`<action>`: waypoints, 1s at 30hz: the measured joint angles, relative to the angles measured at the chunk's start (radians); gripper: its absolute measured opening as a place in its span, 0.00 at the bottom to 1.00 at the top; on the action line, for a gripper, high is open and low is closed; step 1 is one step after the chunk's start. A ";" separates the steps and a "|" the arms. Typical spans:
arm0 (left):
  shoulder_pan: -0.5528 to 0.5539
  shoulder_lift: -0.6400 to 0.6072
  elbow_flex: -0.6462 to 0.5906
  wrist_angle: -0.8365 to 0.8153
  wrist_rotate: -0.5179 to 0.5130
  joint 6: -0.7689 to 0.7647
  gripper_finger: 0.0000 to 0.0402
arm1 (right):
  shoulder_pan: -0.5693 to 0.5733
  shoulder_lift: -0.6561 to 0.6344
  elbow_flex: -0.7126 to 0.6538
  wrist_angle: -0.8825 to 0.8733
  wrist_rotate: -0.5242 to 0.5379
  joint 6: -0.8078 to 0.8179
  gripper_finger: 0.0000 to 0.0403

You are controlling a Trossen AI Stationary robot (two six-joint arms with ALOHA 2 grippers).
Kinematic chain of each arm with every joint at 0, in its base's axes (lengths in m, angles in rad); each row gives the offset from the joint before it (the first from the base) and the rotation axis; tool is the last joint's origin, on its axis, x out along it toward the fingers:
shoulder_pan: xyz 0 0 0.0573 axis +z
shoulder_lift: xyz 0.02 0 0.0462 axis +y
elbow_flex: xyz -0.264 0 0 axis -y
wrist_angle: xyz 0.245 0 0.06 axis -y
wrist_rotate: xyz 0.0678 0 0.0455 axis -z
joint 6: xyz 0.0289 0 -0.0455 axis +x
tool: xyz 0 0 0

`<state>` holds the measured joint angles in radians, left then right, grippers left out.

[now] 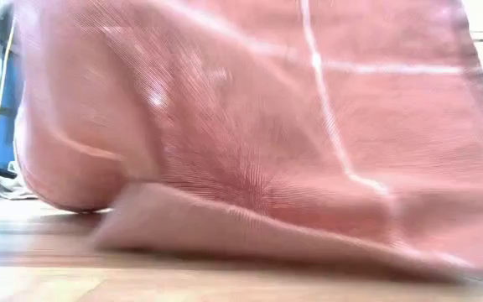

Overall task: Fold towel
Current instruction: Fold the brown towel

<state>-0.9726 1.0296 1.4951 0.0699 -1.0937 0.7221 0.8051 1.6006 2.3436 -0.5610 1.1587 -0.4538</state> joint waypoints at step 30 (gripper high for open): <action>-0.196 0.146 0.094 0.176 0.485 -0.230 0.00 | 0.257 0.049 -0.004 0.238 -0.718 -0.282 0.00</action>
<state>-1.1687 1.1756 1.5892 0.2461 -0.6088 0.4919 1.0616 1.6497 2.3398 -0.3226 0.4408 -0.7361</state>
